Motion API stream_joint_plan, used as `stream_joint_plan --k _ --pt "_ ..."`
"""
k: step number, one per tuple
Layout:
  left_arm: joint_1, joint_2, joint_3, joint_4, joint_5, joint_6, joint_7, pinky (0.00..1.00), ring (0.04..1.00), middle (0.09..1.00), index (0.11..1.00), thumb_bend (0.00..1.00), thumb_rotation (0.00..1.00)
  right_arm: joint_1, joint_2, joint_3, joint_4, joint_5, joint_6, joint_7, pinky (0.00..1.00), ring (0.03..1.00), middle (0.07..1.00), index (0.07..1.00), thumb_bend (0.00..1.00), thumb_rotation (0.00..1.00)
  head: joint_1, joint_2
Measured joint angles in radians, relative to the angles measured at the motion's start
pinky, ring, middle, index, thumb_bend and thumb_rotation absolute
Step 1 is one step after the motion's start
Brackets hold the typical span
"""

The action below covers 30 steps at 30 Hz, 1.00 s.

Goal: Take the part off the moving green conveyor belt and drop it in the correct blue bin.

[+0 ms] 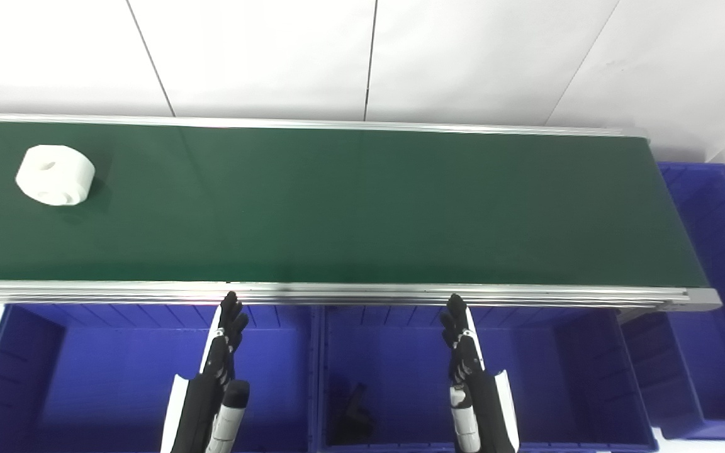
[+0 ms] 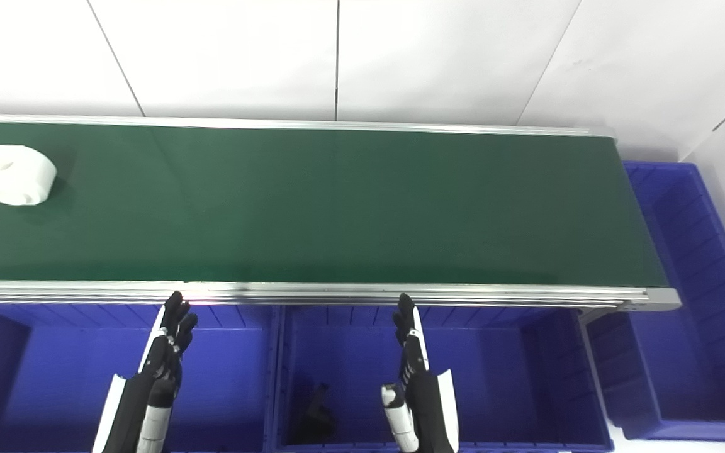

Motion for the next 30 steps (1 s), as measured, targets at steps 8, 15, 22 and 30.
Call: stream_joint_plan --k 8,15,22,30 --pt "0.000 0.000 0.001 0.000 0.000 0.000 0.000 1.00 0.973 1.000 1.000 0.79 1.00 0.000 0.000 0.000 0.000 0.000 0.000 0.001 1.00 0.981 1.000 1.000 0.79 1.00 -0.002 -0.002" --pt "-0.003 0.000 0.000 0.000 0.003 0.000 0.000 1.00 0.974 1.000 1.000 0.81 1.00 0.000 0.000 0.000 0.001 0.003 0.000 0.004 1.00 0.981 1.000 1.000 0.79 0.99 0.024 -0.017" --pt "-0.003 0.001 -0.007 0.038 0.023 -0.014 0.000 1.00 0.982 1.000 1.000 0.73 1.00 -0.006 -0.002 -0.007 0.044 0.025 -0.004 0.007 1.00 0.990 1.000 1.000 0.78 0.98 0.075 -0.073" --pt "-0.016 -0.002 -0.010 0.122 0.037 -0.093 0.016 0.98 0.955 0.996 1.000 0.65 0.97 -0.032 -0.009 -0.009 0.102 0.049 -0.027 0.008 1.00 0.999 1.000 1.000 0.78 0.98 0.130 -0.164"
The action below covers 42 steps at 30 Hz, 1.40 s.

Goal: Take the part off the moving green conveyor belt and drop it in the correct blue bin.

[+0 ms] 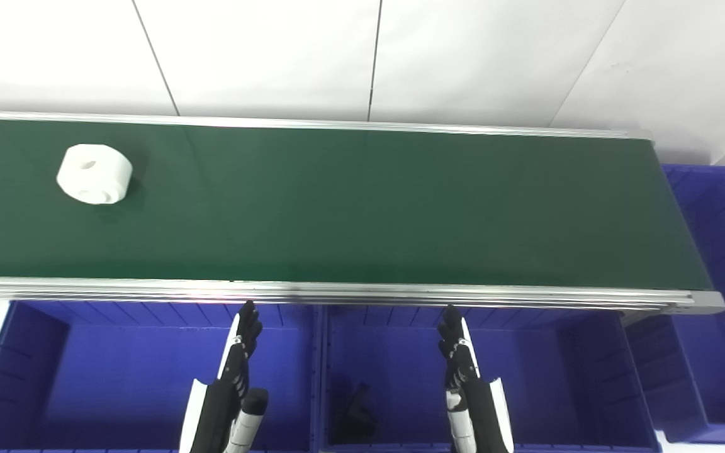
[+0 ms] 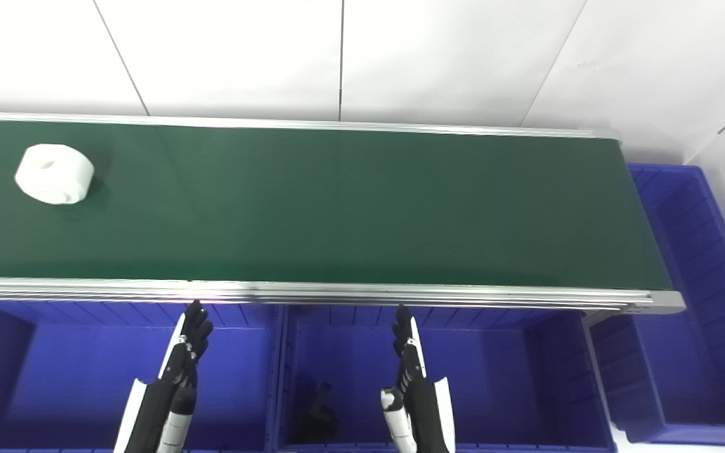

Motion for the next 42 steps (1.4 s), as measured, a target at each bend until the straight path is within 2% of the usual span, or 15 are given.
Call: stream_joint_plan --k 3,5,7,8,9,11,17,19,23,28,31,33,35,40,42 --pt "-0.006 -0.002 -0.004 0.023 0.002 -0.010 0.002 1.00 0.967 1.000 1.000 0.61 0.94 -0.009 -0.009 0.001 0.016 0.016 -0.001 0.000 1.00 1.000 1.000 1.000 0.77 0.97 0.011 -0.019" --pt "-0.011 -0.005 -0.007 0.038 0.002 -0.024 0.002 1.00 0.969 1.000 1.000 0.60 0.93 -0.019 -0.018 -0.001 0.034 0.020 -0.002 -0.001 1.00 1.000 1.000 1.000 0.76 0.98 0.054 -0.055" --pt "-0.017 -0.014 -0.010 0.057 0.004 -0.031 0.006 1.00 0.964 1.000 1.000 0.60 0.92 -0.026 -0.027 -0.002 0.043 0.031 -0.003 0.000 1.00 1.000 1.000 1.000 0.75 0.97 0.054 -0.055" --pt "-0.020 -0.022 -0.012 0.070 0.005 -0.035 0.009 1.00 0.959 1.000 1.000 0.60 0.92 -0.031 -0.033 -0.003 0.047 0.042 -0.003 0.000 1.00 1.000 1.000 1.000 0.75 0.98 0.089 -0.075" --pt "-0.022 -0.030 -0.014 0.082 0.007 -0.040 0.015 0.98 0.952 1.000 1.000 0.60 0.91 -0.035 -0.038 -0.006 0.053 0.047 -0.003 0.000 1.00 1.000 1.000 1.000 0.77 0.99 0.094 -0.077" --pt "-0.029 -0.032 -0.014 0.107 0.021 -0.051 0.022 0.91 0.925 0.992 1.000 0.66 0.90 -0.045 -0.048 -0.016 0.072 0.047 -0.005 -0.003 1.00 1.000 1.000 1.000 0.77 1.00 0.147 -0.110" --pt "-0.057 -0.034 -0.010 0.167 0.073 -0.076 0.061 0.82 0.877 0.962 1.000 0.73 0.92 -0.075 -0.084 -0.038 0.103 0.070 -0.006 0.002 1.00 1.000 1.000 1.000 0.73 1.00 0.198 -0.134" --pt "-0.062 -0.034 -0.010 0.176 0.092 -0.076 0.079 0.79 0.867 0.959 1.000 0.73 0.93 -0.083 -0.095 -0.047 0.104 0.085 -0.006 0.009 1.00 1.000 1.000 1.000 0.72 1.00 0.216 -0.144" --pt "-0.079 -0.034 -0.010 0.214 0.105 -0.088 0.098 0.78 0.873 0.967 1.000 0.70 0.91 -0.096 -0.103 -0.062 0.115 0.097 -0.006 0.018 1.00 1.000 1.000 1.000 0.74 1.00 0.250 -0.160" --pt "-0.091 -0.034 -0.010 0.235 0.111 -0.102 0.115 0.80 0.888 0.973 1.000 0.68 0.92 -0.106 -0.105 -0.085 0.140 0.113 -0.007 0.033 1.00 1.000 1.000 1.000 0.73 1.00 0.265 -0.166" --pt "-0.095 -0.034 -0.010 0.246 0.092 -0.112 0.115 0.77 0.886 0.974 1.000 0.70 0.92 -0.106 -0.107 -0.087 0.142 0.115 -0.007 0.043 1.00 1.000 1.000 1.000 0.73 1.00 0.267 -0.193" --pt "-0.100 -0.033 -0.010 0.259 0.089 -0.118 0.115 0.78 0.880 0.969 1.000 0.69 0.92 -0.106 -0.104 -0.089 0.146 0.115 -0.007 0.043 1.00 1.000 1.000 1.000 0.72 1.00 0.267 -0.196" --pt "-0.102 -0.032 -0.010 0.262 0.090 -0.128 0.115 0.78 0.877 0.965 1.000 0.68 0.93 -0.106 -0.097 -0.091 0.154 0.115 -0.007 0.043 1.00 1.000 1.000 1.000 0.73 1.00 0.262 -0.219" --pt "-0.103 -0.032 -0.010 0.265 0.089 -0.141 0.115 0.82 0.884 0.962 1.000 0.68 0.93 -0.106 -0.088 -0.090 0.171 0.114 -0.007 0.043 1.00 1.000 1.000 1.000 0.73 1.00 0.249 -0.233" --pt "-0.105 -0.032 -0.010 0.268 0.089 -0.146 0.115 0.82 0.882 0.959 1.000 0.67 0.92 -0.107 -0.088 -0.090 0.172 0.113 -0.007 0.043 1.00 1.000 1.000 1.000 0.72 1.00 0.230 -0.250"
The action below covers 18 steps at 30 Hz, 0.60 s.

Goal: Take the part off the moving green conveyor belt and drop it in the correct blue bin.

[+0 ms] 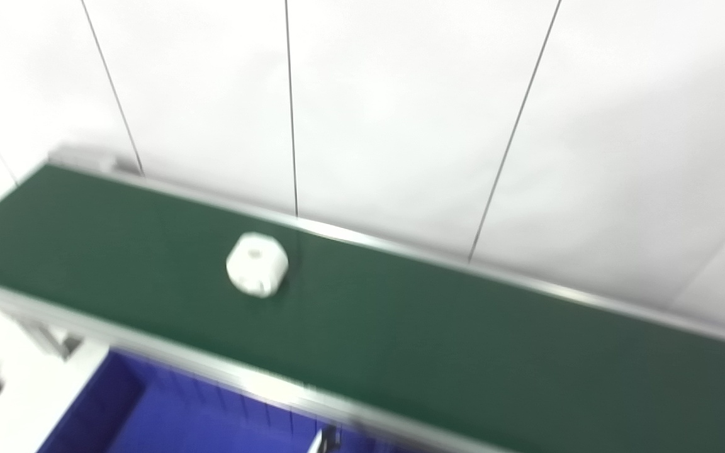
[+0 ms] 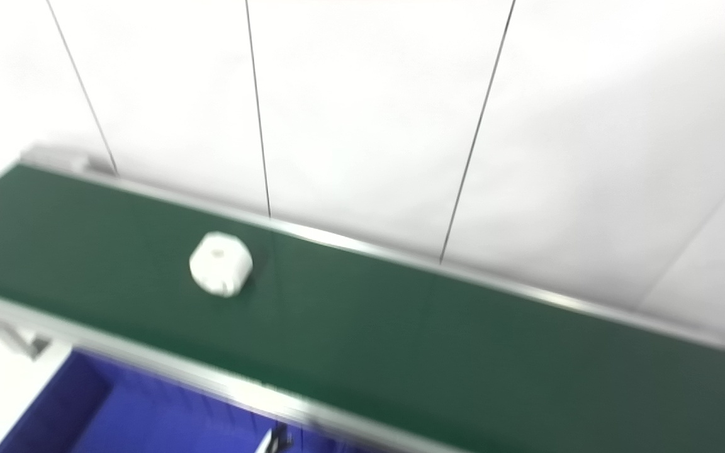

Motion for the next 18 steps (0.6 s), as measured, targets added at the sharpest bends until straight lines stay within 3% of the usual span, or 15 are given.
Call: stream_joint_plan --k 9,12,14,16,18 --pt "-0.011 0.005 -0.002 0.020 0.009 -0.041 0.030 0.77 0.848 0.918 1.000 0.72 0.93 -0.001 0.004 0.020 0.007 -0.021 0.000 0.000 1.00 1.000 1.000 1.000 0.73 0.99 -0.034 0.017" --pt "-0.001 0.013 -0.019 -0.047 -0.004 -0.042 0.040 0.83 0.874 0.928 1.000 0.74 0.89 0.001 0.014 0.027 0.001 -0.030 0.000 -0.006 1.00 1.000 1.000 1.000 0.74 0.98 -0.040 0.031" --pt "0.001 0.016 -0.027 -0.106 -0.009 -0.049 0.040 0.78 0.872 0.928 1.000 0.80 0.87 0.001 0.017 0.033 0.000 -0.043 0.000 -0.014 1.00 1.000 1.000 1.000 0.73 0.99 -0.040 0.034" --pt "-0.011 0.018 -0.032 -0.159 0.008 -0.050 0.046 0.73 0.848 0.905 1.000 0.80 0.80 0.001 0.017 0.038 0.000 -0.056 0.000 -0.028 1.00 1.000 1.000 1.000 0.72 0.97 -0.037 0.041" --pt "-0.050 0.018 -0.031 -0.233 0.037 -0.050 0.058 0.70 0.850 0.898 0.997 0.88 0.62 0.001 0.017 0.043 0.000 -0.059 0.000 -0.037 1.00 1.000 1.000 1.000 0.73 0.97 -0.034 0.058"
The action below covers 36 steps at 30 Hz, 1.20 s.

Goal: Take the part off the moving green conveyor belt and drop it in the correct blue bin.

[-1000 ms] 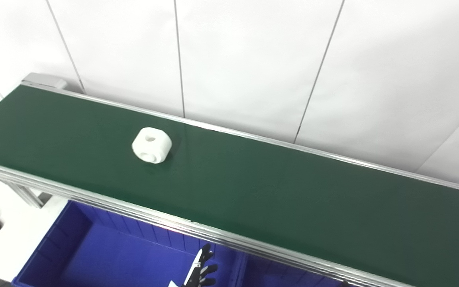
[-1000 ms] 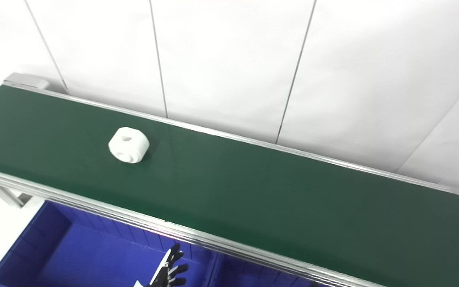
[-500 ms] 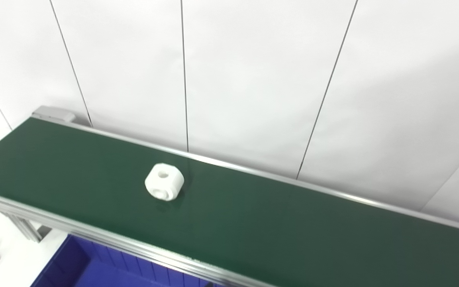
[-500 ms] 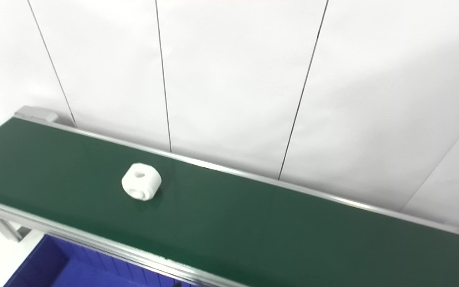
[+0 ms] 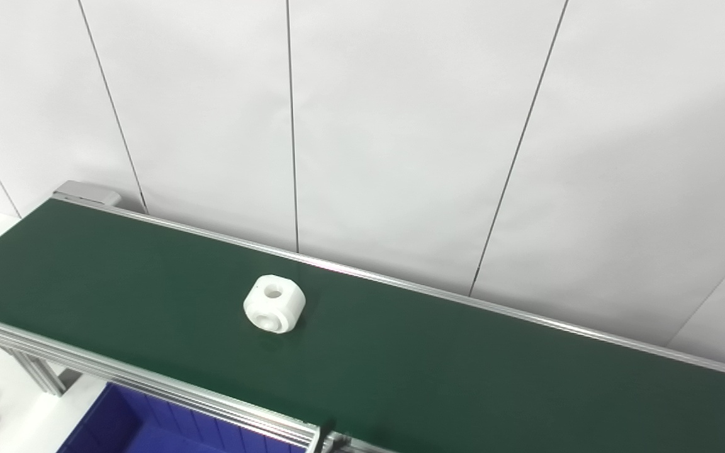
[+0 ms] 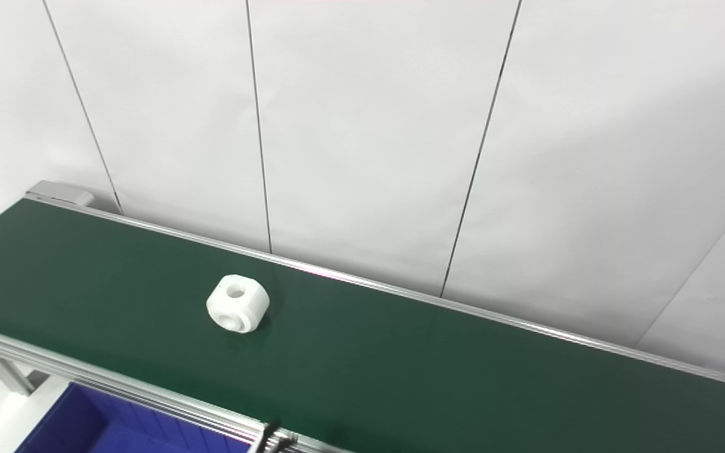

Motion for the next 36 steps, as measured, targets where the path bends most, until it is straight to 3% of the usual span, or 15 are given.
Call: stream_joint_plan --k 3,4,7,9,11,13,16,23,36 --pt "-0.109 0.009 0.048 -0.084 0.002 0.004 -0.017 0.72 0.874 0.901 0.976 0.93 0.55 0.001 0.000 0.007 -0.005 0.006 0.000 0.001 1.00 1.000 1.000 1.000 0.74 0.97 0.000 0.000" --pt "-0.164 0.022 0.072 -0.109 0.006 0.023 -0.034 0.61 0.850 0.902 0.925 0.97 0.50 0.001 0.000 0.009 -0.007 0.009 0.000 0.001 1.00 1.000 1.000 1.000 0.74 0.96 0.000 0.000" --pt "-0.332 0.103 0.176 -0.200 0.021 0.141 -0.116 0.53 0.846 0.922 0.854 1.00 0.43 0.001 -0.001 0.015 -0.007 0.018 0.000 0.002 1.00 1.000 1.000 1.000 0.72 0.94 -0.009 0.002" --pt "-0.461 0.179 0.245 -0.210 0.050 0.210 -0.169 0.57 0.884 0.942 0.873 1.00 0.44 0.001 -0.001 0.015 -0.008 0.029 0.000 0.007 1.00 1.000 1.000 1.000 0.73 0.93 -0.009 0.002" --pt "-0.544 0.227 0.276 -0.199 0.119 0.237 -0.196 0.71 0.934 0.967 0.902 1.00 0.44 0.002 -0.002 0.015 -0.008 0.038 0.000 0.015 1.00 1.000 1.000 1.000 0.74 0.93 -0.009 0.002" --pt "-0.599 0.242 0.280 -0.182 0.199 0.255 -0.213 0.86 0.928 0.957 0.902 1.00 0.43 0.002 -0.001 0.015 -0.008 0.042 0.000 0.020 1.00 1.000 1.000 1.000 0.74 0.93 -0.009 0.006" --pt "-0.631 0.242 0.272 -0.162 0.280 0.272 -0.240 0.95 0.896 0.955 0.936 1.00 0.37 0.002 0.002 0.015 -0.008 0.042 0.000 0.027 1.00 1.000 1.000 1.000 0.73 0.94 -0.012 0.011" --pt "-0.750 0.361 0.264 0.002 0.464 0.294 -0.324 1.00 0.935 0.952 0.942 1.00 0.36 -0.004 0.006 0.016 -0.011 0.035 0.000 0.031 1.00 1.000 1.000 1.000 0.72 0.94 -0.018 0.018" --pt "-0.925 0.446 0.133 0.303 0.619 0.321 -0.434 0.98 0.942 0.952 0.927 1.00 0.41 -0.006 0.011 0.026 -0.019 0.027 0.000 0.032 1.00 1.000 1.000 1.000 0.71 0.93 -0.034 0.038"
